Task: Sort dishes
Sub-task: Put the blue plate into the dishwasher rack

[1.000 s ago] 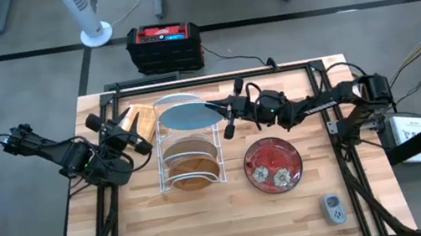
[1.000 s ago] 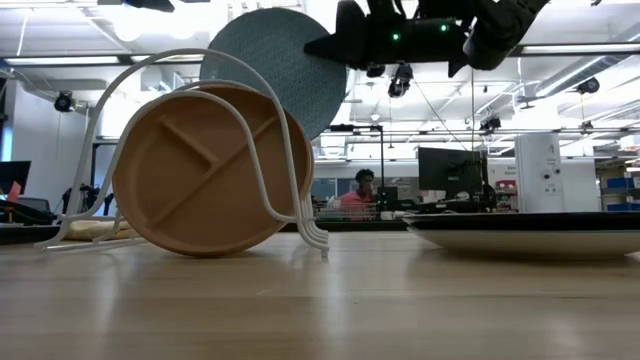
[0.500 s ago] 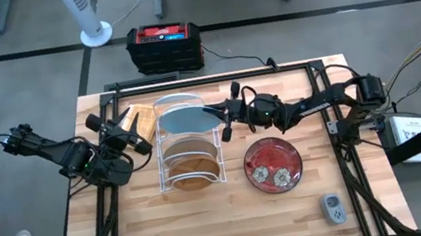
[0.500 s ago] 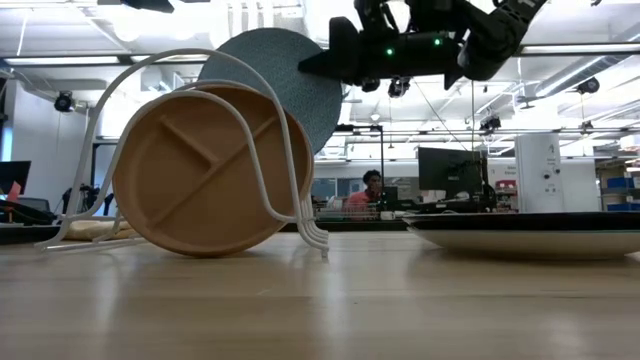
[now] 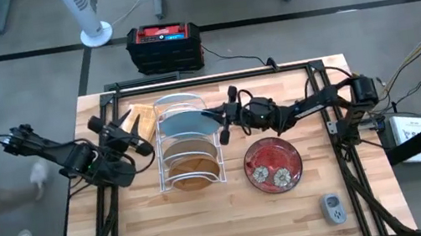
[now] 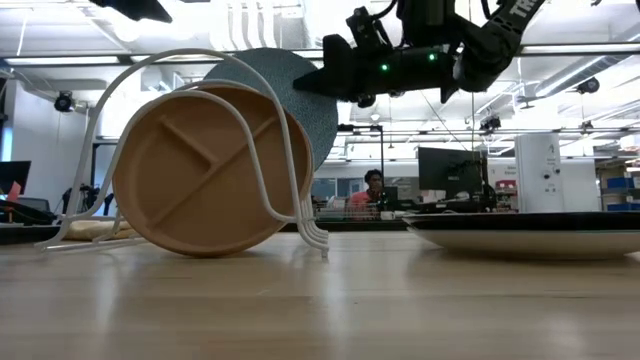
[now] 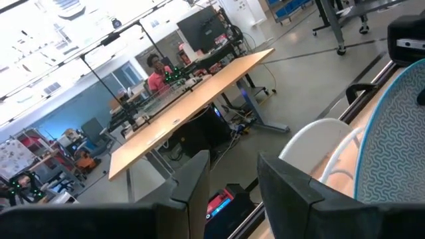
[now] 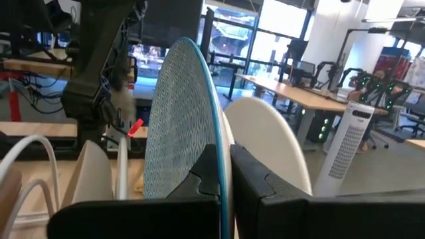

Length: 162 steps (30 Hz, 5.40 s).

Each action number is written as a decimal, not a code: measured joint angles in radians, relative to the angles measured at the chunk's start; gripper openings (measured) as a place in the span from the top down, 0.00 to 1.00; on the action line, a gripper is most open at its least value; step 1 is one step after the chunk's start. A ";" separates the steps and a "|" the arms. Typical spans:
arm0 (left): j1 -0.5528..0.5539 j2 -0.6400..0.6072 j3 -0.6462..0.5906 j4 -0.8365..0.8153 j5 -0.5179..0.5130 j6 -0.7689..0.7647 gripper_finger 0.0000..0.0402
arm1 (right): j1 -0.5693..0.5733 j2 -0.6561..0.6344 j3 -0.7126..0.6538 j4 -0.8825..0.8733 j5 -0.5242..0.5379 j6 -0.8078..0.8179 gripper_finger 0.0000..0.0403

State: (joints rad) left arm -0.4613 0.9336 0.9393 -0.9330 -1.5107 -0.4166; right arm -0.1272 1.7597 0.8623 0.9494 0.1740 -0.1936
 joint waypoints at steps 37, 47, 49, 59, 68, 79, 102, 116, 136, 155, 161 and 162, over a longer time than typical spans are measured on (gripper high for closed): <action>0.000 -0.004 -0.088 0.005 0.001 -0.109 0.71 | 0.000 0.130 0.000 0.016 0.000 0.088 1.00; 0.000 -0.004 -0.090 0.005 0.001 -0.116 0.71 | 0.000 0.153 0.001 0.023 0.000 0.095 0.99; 0.000 -0.004 -0.090 0.005 0.001 -0.116 0.71 | 0.000 0.153 0.001 0.020 0.001 0.094 0.97; 0.000 -0.004 -0.091 0.005 0.001 -0.117 0.71 | 0.000 0.147 0.001 0.020 0.004 0.087 0.84; 0.000 -0.004 -0.091 0.005 0.007 -0.117 0.71 | 0.000 0.147 0.001 0.020 0.003 0.088 0.75; 0.000 -0.004 -0.091 0.005 0.030 -0.115 0.71 | 0.001 0.146 0.001 0.020 -0.001 0.093 0.57; 0.000 -0.004 -0.091 0.004 0.036 -0.102 0.71 | 0.019 0.134 0.001 -0.020 0.020 0.140 0.37; 0.000 -0.004 -0.091 0.005 0.037 -0.101 0.71 | 0.054 0.125 0.000 -0.047 0.123 0.140 0.33; 0.000 -0.004 -0.091 0.023 0.101 -0.126 0.71 | 0.081 0.048 -0.001 -0.205 0.181 0.155 0.33; 0.000 -0.004 -0.091 0.035 0.189 -0.128 0.71 | 0.094 0.029 -0.001 -0.229 0.241 0.107 0.31; 0.000 -0.004 -0.091 0.035 0.189 -0.128 0.71 | 0.097 0.028 -0.001 -0.231 0.250 0.106 0.31; 0.000 -0.004 -0.091 0.035 0.188 -0.128 0.71 | 0.097 0.027 -0.001 -0.231 0.257 0.106 0.32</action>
State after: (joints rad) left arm -0.4614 0.9298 0.8482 -0.8978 -1.3224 -0.5446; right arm -0.0298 1.7870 0.8612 0.7181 0.4314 -0.0877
